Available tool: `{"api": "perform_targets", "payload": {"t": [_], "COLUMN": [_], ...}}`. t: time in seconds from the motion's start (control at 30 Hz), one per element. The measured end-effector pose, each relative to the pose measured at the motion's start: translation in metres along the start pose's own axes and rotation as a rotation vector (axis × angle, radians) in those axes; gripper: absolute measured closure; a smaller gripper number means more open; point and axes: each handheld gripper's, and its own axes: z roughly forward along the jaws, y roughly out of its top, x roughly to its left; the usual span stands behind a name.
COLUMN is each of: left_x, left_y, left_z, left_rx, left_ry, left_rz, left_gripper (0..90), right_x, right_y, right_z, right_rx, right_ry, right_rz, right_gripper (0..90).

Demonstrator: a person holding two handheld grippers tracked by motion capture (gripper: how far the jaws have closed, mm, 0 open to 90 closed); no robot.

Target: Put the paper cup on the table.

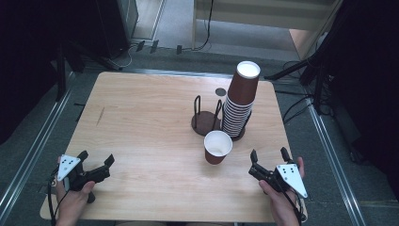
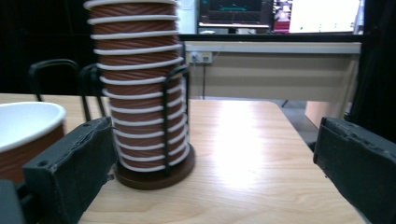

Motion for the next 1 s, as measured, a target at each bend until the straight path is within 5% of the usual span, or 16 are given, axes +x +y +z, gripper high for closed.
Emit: {"api": "perform_targets", "payload": {"t": [0.57, 1.0], "left_x": [0.001, 0.0], "left_y": [0.0, 0.001], "left_z": [0.0, 0.001], "left_rx": [0.002, 0.01], "left_ry": [0.001, 0.003], "left_rz": [-0.008, -0.009], "left_gripper": [0.0, 0.0], "right_x": [-0.034, -0.054], "right_y": [-0.01, -0.016], "right_z": [-0.004, -0.013], "right_rx": [0.088, 0.149], "right_ry": [-0.103, -0.121], "right_rz": [-0.014, -0.015], "right_gripper": [0.0, 0.0]}}
